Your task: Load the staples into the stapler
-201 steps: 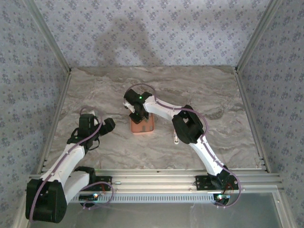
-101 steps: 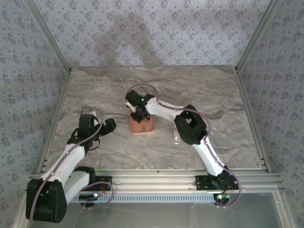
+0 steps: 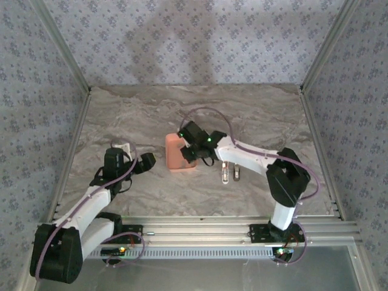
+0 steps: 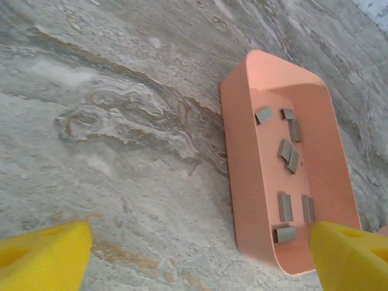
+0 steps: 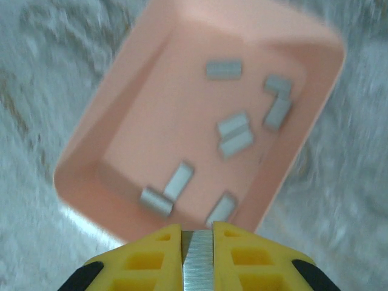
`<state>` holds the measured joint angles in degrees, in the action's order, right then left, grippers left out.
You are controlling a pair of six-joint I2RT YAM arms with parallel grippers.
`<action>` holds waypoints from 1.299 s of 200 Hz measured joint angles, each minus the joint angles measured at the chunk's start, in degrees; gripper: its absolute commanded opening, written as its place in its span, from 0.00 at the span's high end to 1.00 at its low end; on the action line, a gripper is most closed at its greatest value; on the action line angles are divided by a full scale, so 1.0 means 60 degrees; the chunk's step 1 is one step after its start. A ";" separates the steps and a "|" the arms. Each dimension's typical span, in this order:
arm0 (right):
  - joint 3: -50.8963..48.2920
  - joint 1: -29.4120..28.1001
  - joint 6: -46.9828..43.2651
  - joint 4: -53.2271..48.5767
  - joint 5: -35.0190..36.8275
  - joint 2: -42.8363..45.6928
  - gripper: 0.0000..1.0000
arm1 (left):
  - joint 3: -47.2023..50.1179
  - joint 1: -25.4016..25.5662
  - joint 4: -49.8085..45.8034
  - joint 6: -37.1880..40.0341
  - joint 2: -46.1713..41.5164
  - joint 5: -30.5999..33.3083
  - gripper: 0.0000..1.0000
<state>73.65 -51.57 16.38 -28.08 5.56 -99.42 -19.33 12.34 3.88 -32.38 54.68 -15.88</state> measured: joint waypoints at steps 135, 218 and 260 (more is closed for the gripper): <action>-0.2452 -0.1279 0.2557 -0.1384 0.0244 0.0342 0.81 | 0.0000 0.0841 0.0353 0.0084 0.0321 0.0423 0.08; -0.1814 -0.1078 0.2524 -0.2222 -0.0550 -0.0339 0.69 | 0.0000 0.0841 0.0211 0.0251 0.0066 0.0652 0.08; -0.1483 -0.0729 0.2543 -0.2572 -0.0965 -0.0565 0.69 | 0.0000 0.0841 0.0211 0.0251 0.0215 0.0652 0.08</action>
<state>64.75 -55.94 31.64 -43.51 -0.23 -102.80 -19.33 17.39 5.15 -30.87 55.96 -11.97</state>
